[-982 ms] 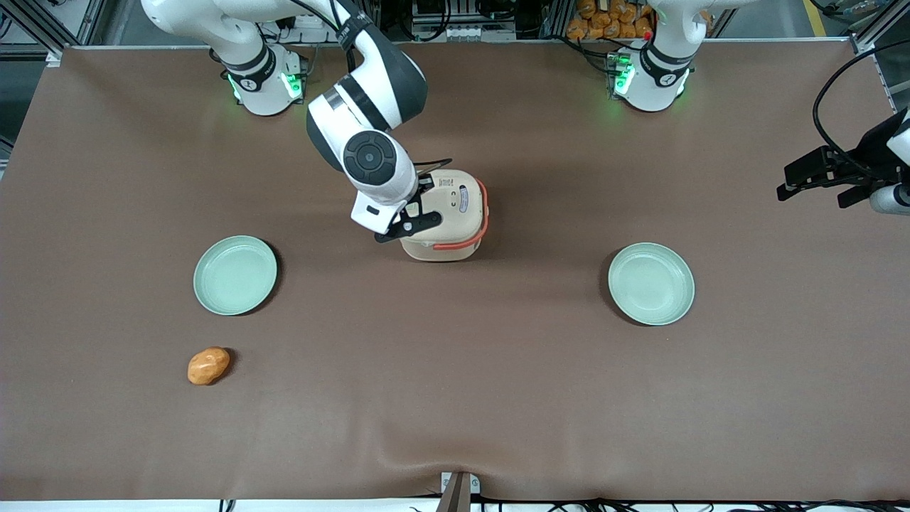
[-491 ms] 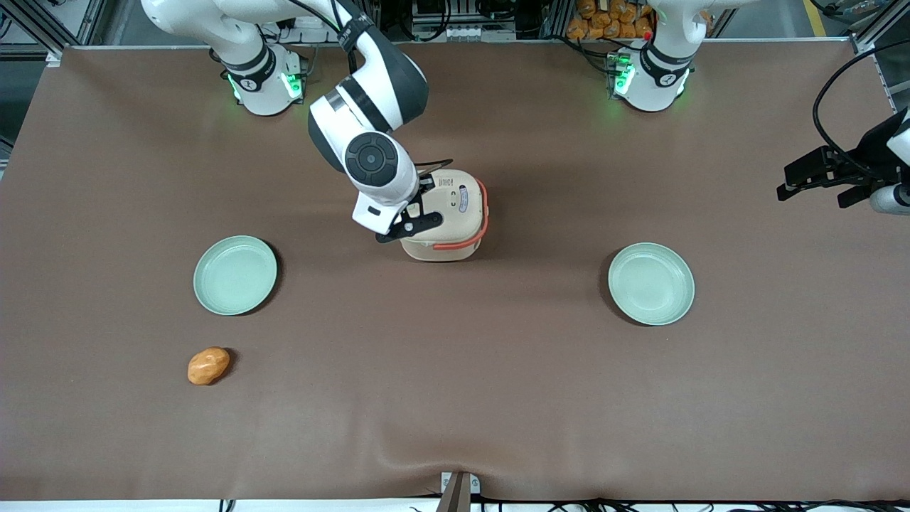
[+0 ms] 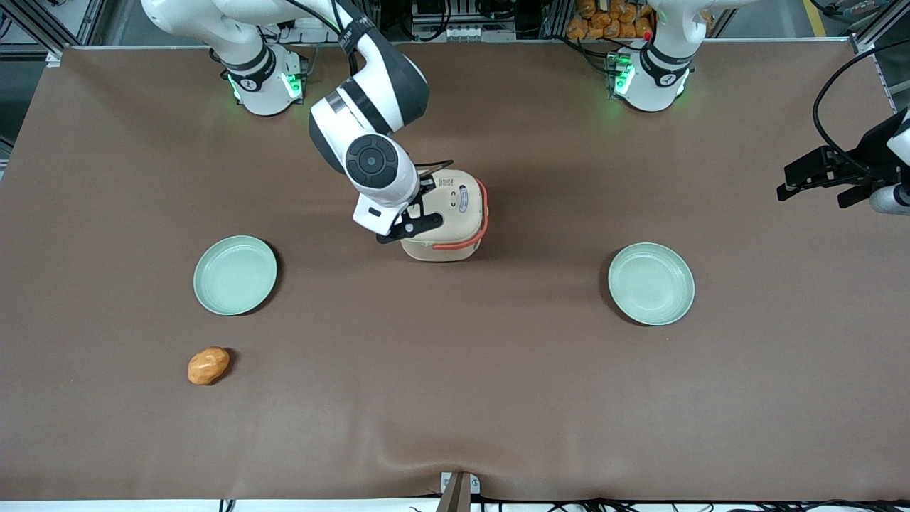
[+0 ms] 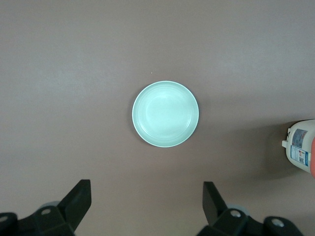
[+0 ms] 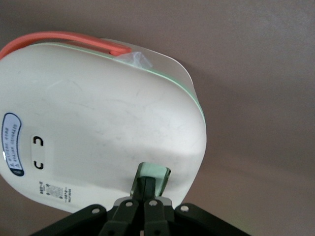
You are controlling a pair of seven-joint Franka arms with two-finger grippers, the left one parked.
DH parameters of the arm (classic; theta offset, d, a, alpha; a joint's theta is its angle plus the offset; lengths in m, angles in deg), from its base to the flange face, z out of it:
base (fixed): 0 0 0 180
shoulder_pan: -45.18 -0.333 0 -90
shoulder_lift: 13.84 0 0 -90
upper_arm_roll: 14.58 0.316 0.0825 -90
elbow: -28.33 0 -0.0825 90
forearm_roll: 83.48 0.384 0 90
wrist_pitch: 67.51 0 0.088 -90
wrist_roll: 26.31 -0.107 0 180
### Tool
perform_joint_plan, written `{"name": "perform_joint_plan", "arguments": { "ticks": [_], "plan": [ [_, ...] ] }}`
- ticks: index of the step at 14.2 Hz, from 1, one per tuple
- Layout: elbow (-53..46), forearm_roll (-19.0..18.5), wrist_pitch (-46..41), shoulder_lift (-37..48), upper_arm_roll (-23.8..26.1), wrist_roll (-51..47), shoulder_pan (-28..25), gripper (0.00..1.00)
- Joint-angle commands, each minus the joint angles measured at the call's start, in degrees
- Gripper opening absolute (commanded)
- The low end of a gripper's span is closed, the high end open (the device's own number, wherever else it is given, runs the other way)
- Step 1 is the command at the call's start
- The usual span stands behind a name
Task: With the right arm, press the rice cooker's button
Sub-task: 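Lower the closed right gripper and press down on the lid button, then lift the right gripper away as the lid springs open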
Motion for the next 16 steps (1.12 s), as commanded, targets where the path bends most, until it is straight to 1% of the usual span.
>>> {"name": "perform_joint_plan", "arguments": {
  "ticks": [1, 2, 5, 7, 10, 12, 16],
  "plan": [
    [-0.97, 0.77, -0.74, 1.70, -0.26, 0.08, 0.36, 0.44],
    [-1.58, 0.59, -0.83, 2.76, -0.26, -0.01, 1.06, 0.99],
    [-2.46, 0.50, -1.18, 6.62, -0.26, 0.69, 3.17, 1.00],
    [-4.39, 0.50, -3.63, 8.30, -0.26, 0.69, 4.40, 1.00],
    [-5.02, 0.24, -6.28, 12.25, -0.26, 0.78, 8.44, 1.00],
    [-5.02, 0.33, -8.29, 14.80, -0.18, 0.78, 12.39, 1.00],
    [-5.11, -0.46, -13.48, 19.19, -0.17, 0.69, 22.66, 1.00]
  ]
}}
